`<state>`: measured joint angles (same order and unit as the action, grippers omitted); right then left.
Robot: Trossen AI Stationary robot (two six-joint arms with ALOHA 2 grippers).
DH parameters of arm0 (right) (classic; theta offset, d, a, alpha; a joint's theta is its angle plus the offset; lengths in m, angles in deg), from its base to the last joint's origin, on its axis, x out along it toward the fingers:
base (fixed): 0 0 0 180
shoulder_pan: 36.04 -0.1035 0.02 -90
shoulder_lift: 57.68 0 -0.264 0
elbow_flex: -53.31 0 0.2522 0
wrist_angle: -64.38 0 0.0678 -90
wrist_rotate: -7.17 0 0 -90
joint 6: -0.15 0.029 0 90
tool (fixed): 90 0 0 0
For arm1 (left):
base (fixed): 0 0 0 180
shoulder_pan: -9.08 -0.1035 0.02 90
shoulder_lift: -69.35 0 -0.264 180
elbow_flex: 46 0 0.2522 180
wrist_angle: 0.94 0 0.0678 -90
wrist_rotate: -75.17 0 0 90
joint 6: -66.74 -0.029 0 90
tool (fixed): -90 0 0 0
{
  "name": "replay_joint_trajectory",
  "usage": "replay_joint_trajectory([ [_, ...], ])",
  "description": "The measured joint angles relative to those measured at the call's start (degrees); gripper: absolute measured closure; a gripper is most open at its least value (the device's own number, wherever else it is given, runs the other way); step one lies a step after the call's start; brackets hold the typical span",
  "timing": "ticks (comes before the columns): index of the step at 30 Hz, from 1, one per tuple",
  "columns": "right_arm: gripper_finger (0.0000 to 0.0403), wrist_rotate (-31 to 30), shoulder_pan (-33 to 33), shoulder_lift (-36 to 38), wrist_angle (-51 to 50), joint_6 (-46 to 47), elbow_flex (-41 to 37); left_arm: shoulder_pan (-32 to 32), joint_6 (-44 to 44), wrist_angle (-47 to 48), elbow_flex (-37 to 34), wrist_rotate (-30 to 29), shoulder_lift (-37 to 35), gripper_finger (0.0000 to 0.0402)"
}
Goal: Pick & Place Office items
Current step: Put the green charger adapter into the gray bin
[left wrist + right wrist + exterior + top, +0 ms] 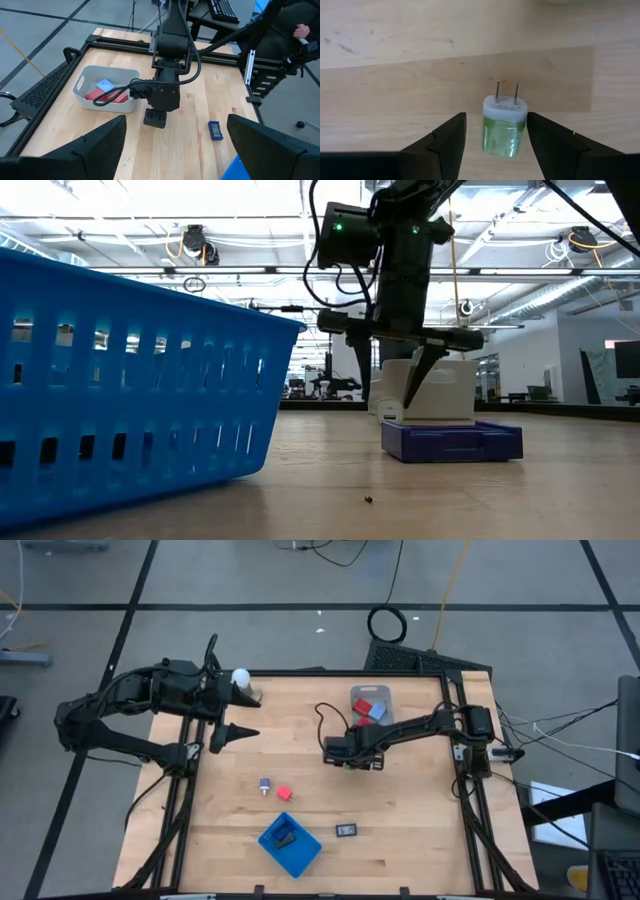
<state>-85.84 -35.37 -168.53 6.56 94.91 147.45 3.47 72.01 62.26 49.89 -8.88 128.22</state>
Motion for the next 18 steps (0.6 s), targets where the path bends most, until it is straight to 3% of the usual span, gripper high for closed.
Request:
replay_joint_trajectory([
  [12,0.0204,2.63,-0.37,0.46,11.85,1.79,-7.69,0.00,-0.05,0.00,0.00,-0.02,0.00,0.0053],
  [18,0.0251,2.80,-0.37,0.33,11.61,0.46,-7.81,0.00,-0.15,0.02,0.00,-0.04,0.00,0.0053],
])
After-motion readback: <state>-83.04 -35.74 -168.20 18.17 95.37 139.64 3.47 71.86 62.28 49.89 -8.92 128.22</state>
